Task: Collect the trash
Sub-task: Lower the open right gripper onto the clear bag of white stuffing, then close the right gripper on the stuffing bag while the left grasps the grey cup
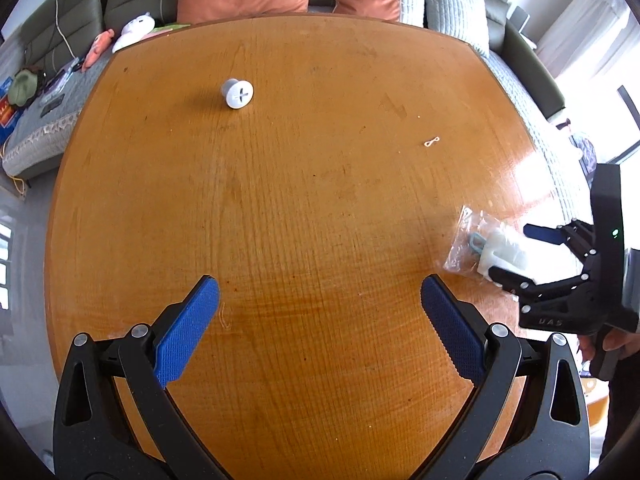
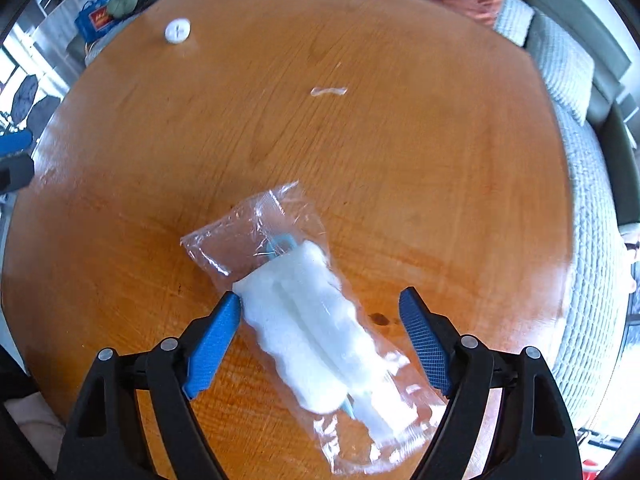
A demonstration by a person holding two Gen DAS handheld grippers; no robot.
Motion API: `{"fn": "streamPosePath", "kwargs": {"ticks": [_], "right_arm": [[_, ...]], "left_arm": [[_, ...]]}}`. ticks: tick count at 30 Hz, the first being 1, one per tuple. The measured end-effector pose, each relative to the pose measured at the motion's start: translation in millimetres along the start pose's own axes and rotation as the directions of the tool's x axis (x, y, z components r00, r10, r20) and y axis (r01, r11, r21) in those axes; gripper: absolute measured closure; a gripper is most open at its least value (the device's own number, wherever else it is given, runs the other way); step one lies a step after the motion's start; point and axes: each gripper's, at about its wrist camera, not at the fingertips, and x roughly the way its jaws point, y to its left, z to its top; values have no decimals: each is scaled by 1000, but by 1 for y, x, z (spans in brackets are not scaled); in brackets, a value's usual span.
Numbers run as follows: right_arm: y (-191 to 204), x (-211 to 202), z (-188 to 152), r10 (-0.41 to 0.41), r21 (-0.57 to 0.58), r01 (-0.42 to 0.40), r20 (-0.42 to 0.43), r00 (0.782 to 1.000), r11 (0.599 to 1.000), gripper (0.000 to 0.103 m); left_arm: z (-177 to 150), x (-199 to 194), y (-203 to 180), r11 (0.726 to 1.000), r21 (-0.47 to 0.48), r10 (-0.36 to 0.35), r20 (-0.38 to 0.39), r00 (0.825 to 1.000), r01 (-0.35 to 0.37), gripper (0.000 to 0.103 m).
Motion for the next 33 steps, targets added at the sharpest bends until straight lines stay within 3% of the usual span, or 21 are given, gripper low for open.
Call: {"fn": "streamPosePath", "kwargs": {"ticks": [2,4,7,17,21,29,33], "right_arm": [[2,5,1,9,-1,-9,-2,1000,1000,26],[5,4,9,1,-3,-1,24,1000,1000,53],[5,0,21,26,34,-28,64,998,999,61],[14,-13,72,59,116,-83,196,979,990,62],[19,-14,113,77,135,-109,224,972,985,62],[35,-10,171,98,147,-140,259,961,979,62],[40,-9,185,69,146,-111,270,960,983,62]], "left_arm": [[0,2,1,1000,-2,2,-4,1000,-2,6],[2,4,1,1000,-5,5,-8,1000,-5,6],[3,8,2,1000,-12,6,-14,1000,-6,6],[15,27,15,999,-39,13,-38,999,-15,6],[26,36,23,998,-44,37,-32,999,-39,6],[70,58,55,990,-100,96,-15,995,-97,6],[99,69,69,985,-143,98,10,995,-96,6]]}}
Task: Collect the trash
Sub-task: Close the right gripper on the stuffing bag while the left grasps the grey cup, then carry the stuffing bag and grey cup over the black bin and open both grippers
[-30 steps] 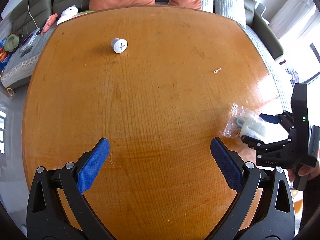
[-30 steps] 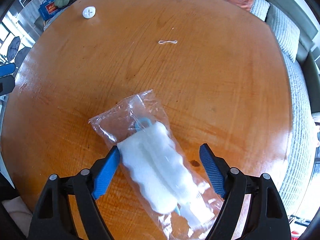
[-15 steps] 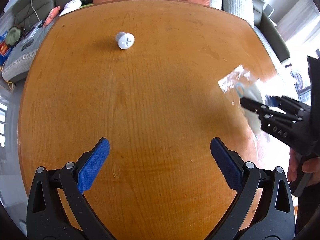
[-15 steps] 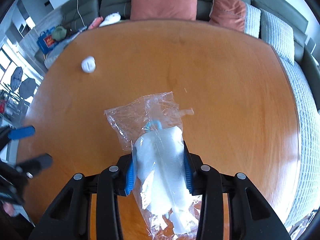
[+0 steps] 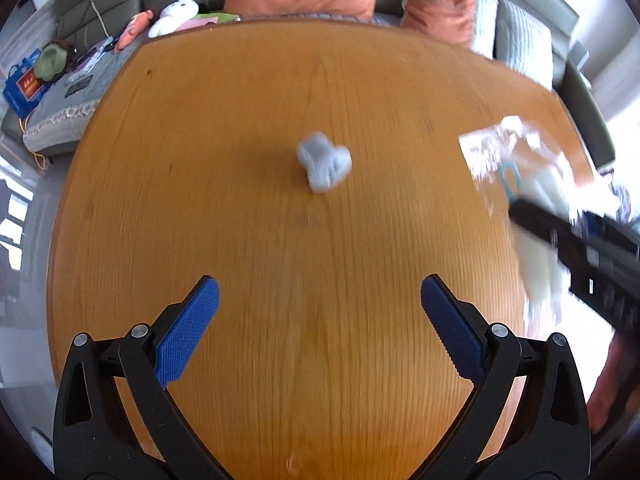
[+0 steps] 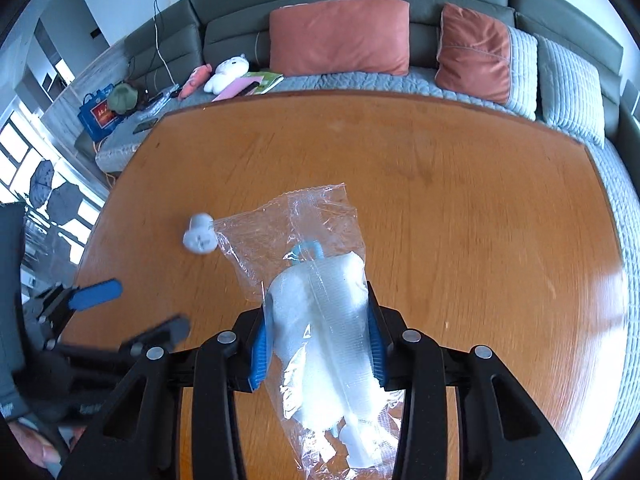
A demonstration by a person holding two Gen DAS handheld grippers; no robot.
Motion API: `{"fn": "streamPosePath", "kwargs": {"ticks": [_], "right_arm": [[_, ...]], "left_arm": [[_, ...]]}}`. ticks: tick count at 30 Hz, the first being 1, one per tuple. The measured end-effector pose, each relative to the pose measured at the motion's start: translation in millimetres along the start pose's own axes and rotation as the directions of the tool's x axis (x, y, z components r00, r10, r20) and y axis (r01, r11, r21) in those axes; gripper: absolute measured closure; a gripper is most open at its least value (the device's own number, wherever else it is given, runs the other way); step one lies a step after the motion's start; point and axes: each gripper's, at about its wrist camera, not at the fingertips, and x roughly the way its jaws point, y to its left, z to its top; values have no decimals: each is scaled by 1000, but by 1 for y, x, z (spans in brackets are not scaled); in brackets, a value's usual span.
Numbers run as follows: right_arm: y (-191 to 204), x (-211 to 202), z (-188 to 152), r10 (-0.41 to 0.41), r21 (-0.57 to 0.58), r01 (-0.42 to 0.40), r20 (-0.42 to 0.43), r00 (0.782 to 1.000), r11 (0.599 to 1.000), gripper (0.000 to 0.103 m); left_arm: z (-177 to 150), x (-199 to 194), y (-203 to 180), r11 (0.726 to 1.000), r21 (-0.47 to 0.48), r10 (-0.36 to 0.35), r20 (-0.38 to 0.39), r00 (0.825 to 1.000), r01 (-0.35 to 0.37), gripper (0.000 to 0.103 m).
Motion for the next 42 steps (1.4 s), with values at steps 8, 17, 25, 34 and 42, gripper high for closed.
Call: {"fn": "streamPosePath", "kwargs": {"ticks": [8,17,25,34,42], "right_arm": [[1,9,20,-18,14,18,7,1000,1000,61],[3,10,26,-19,26,19,16,1000,999,61],[14,-1,23,0,21,0,21,1000,1000,61],[60,-22,2,21,-24,-20,27,999,1000,61],[129,-42,-21,53,-90,-50,30,998,995,61]], "left_arm": [[42,27,3,1000,-13,22,50,999,-21,27],[45,42,-3,999,42,-2,43,999,0,66],[31,32,8,999,9,-49,65,997,48,66],[-9,-14,37,998,3,-55,116,992,56,66],[-55,-55,83,998,-36,-54,156,986,60,66]]}}
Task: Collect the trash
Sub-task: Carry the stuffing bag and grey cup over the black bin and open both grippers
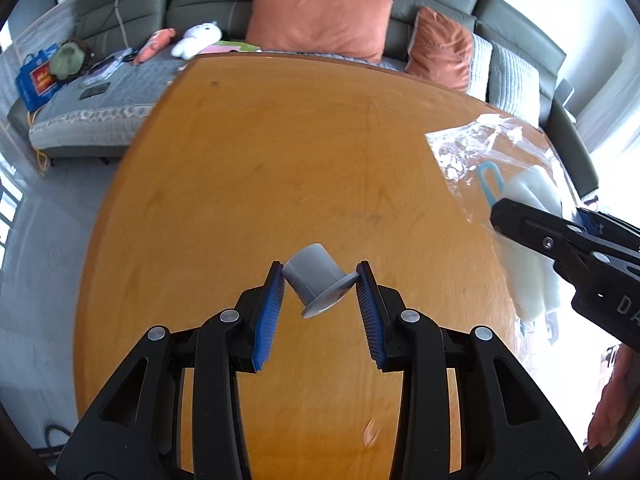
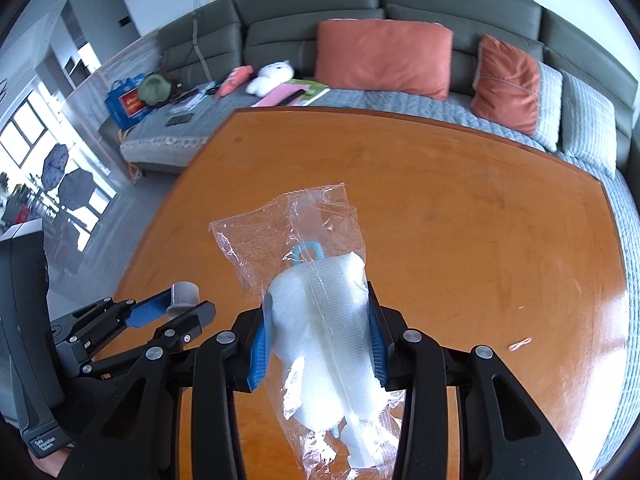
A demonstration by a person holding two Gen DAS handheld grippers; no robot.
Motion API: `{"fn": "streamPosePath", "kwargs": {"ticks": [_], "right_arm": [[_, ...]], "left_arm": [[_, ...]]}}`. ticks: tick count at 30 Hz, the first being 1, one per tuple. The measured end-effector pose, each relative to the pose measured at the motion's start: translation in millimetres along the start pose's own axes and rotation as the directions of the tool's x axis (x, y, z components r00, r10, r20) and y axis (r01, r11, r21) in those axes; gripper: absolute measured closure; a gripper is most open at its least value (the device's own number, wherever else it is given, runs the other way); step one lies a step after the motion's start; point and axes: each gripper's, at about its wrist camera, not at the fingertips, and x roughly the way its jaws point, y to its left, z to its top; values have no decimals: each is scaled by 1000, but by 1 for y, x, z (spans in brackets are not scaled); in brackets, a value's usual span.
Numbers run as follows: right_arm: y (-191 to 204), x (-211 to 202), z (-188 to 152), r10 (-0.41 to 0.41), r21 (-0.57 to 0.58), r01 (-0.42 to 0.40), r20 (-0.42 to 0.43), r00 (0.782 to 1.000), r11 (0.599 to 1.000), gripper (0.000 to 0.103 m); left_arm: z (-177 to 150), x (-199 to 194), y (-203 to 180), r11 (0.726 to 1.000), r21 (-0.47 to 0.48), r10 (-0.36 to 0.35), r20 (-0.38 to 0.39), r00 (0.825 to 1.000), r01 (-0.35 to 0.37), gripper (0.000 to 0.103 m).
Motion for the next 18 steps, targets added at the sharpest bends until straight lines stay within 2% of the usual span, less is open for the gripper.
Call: {"fn": "streamPosePath", "kwargs": {"ticks": [11,18], "right_arm": [[141,-3,-19,90,-134,-91,-20,996,987,61],[239,9,-32,155,-243,-166,-66,986,956,61]], "left_arm": [[-54,-63,96,994,-101,38,47,998,-33,66],[-92,-101,179,974,-211,102,71,992,-85,66]]}}
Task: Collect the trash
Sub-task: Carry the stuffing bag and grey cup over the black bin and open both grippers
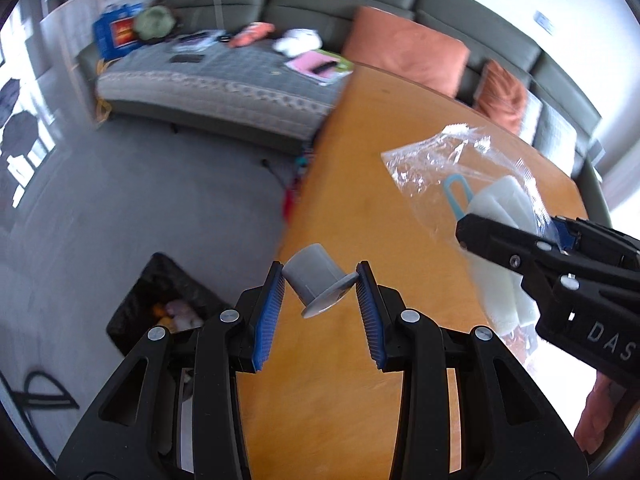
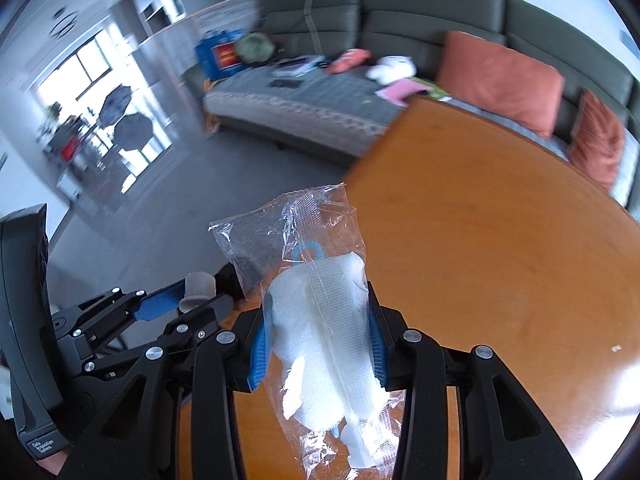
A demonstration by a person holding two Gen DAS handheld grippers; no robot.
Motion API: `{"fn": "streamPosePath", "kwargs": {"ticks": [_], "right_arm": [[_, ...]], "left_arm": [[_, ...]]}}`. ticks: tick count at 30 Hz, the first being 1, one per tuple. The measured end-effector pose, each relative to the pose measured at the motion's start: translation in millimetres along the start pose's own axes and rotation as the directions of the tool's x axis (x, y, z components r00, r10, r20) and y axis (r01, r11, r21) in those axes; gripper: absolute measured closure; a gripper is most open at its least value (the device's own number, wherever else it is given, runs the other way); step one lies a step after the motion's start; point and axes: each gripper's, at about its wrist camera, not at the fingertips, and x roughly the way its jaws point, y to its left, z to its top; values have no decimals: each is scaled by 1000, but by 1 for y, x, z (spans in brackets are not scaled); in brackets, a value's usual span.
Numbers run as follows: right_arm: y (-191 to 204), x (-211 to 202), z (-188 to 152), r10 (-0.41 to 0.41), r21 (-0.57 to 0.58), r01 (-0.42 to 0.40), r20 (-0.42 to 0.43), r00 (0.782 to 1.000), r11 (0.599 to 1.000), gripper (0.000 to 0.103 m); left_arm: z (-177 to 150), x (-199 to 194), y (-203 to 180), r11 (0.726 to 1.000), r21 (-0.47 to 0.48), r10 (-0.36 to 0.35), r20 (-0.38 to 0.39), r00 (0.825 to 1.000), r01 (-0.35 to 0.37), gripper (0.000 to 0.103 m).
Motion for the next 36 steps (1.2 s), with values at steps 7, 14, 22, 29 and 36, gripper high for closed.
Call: {"fn": "streamPosePath", "kwargs": {"ticks": [7,14,22,29,36], "right_arm": [[94,30,9,76,-121,-81,-46,996,989,61],[172,59,12,149,-208,-168,-105,983,964,61],[242,97,22,193,-249,-233,-172,966,940,59],[281,124,54,217,-231,-256,-182,959,939,37],[288,131,58,202,-247,-238,-162,966,939,25]], "left_arm": [[-25,-25,93,987,-148,65,16,998,-62,66],[-52,-43,172,949,-286,142,6,990,-134,66],[-74,-47,243,889,-411,205,-41,978,-203,66],[-77,-35,290,841,-452,271,-127,954,-299,12],[-72,-40,305,816,-469,324,-114,939,-338,6]]}}
